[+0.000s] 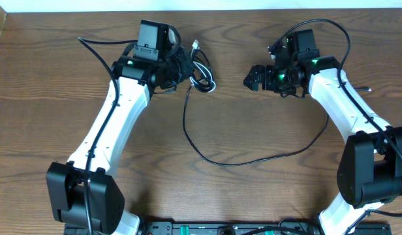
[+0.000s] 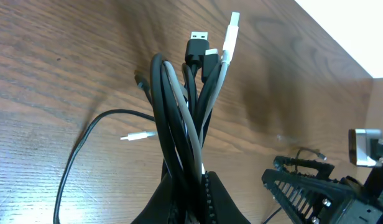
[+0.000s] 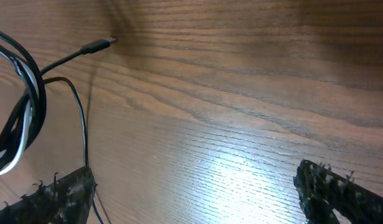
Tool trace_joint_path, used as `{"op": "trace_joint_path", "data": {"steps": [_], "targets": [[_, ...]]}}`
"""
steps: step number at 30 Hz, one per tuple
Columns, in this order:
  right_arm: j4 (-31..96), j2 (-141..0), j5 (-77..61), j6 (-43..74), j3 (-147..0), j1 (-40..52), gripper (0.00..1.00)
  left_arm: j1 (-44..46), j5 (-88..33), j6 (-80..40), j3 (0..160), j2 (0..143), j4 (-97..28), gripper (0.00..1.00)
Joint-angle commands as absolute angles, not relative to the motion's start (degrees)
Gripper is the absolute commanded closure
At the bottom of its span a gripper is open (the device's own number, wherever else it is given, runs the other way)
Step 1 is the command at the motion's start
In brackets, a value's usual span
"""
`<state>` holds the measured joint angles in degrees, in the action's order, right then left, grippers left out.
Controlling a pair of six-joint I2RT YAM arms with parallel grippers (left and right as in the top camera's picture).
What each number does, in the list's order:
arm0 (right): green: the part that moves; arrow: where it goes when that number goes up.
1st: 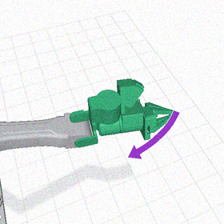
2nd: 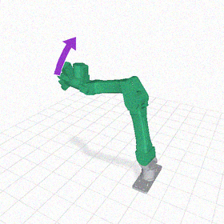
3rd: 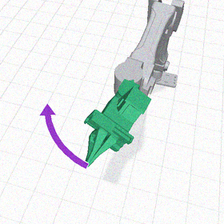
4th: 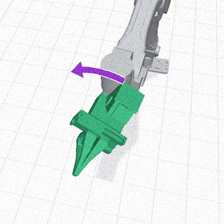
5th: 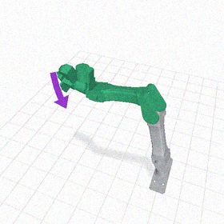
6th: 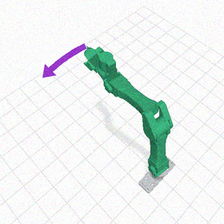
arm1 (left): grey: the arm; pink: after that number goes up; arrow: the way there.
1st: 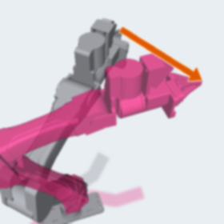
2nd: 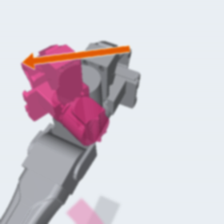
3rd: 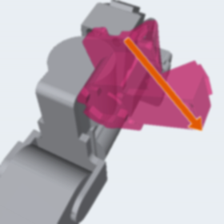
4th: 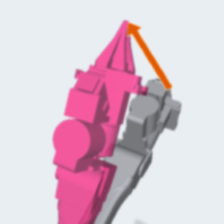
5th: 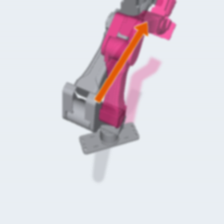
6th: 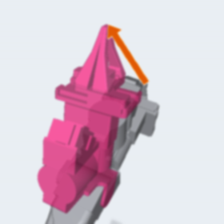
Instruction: Untangle cables
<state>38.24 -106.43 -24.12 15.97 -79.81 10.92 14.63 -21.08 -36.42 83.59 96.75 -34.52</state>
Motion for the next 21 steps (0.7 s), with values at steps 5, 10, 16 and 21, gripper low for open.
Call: {"op": "trace_joint_path", "data": {"steps": [5, 10, 16, 21], "targets": [[38.6, -105.4, -23.9, 15.6, -79.9, 11.4, 0.01, 17.3, -13.9, -34.1, 84.6, 95.5, -36.5, 0.93], [39.3, -105.4, -23.9, 15.6, -79.9, 11.4, 0.01, 19.2, -12.3, -33.4, 84.6, 95.5, -37.3, 0.93], [40.0, -105.4, -23.9, 15.5, -79.9, 11.4, 0.02, 21.0, -8.6, -33.0, 84.6, 95.5, -37.8, 0.93], [40.0, -105.2, -24.1, 14.0, -79.9, 11.4, 0.10, 22.2, -6.4, -30.4, 84.6, 96.2, -38.8, 0.93]]}}
